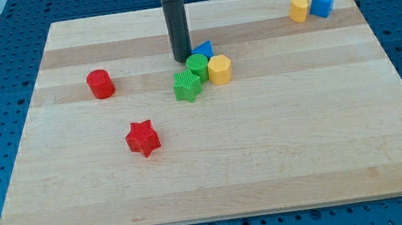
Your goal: Adjust the triangle above the green circle
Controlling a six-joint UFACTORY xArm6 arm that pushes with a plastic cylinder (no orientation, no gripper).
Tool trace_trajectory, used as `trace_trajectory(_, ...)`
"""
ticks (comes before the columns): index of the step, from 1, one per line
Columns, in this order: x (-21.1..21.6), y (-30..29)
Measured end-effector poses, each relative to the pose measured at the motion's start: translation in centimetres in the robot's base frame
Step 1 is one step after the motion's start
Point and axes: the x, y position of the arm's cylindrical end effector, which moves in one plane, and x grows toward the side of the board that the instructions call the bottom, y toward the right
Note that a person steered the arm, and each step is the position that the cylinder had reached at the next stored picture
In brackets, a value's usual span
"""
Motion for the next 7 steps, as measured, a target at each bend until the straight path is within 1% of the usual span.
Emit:
trace_trajectory(3, 0.0, -1.1)
trace_trajectory(7, 0.0, 0.0)
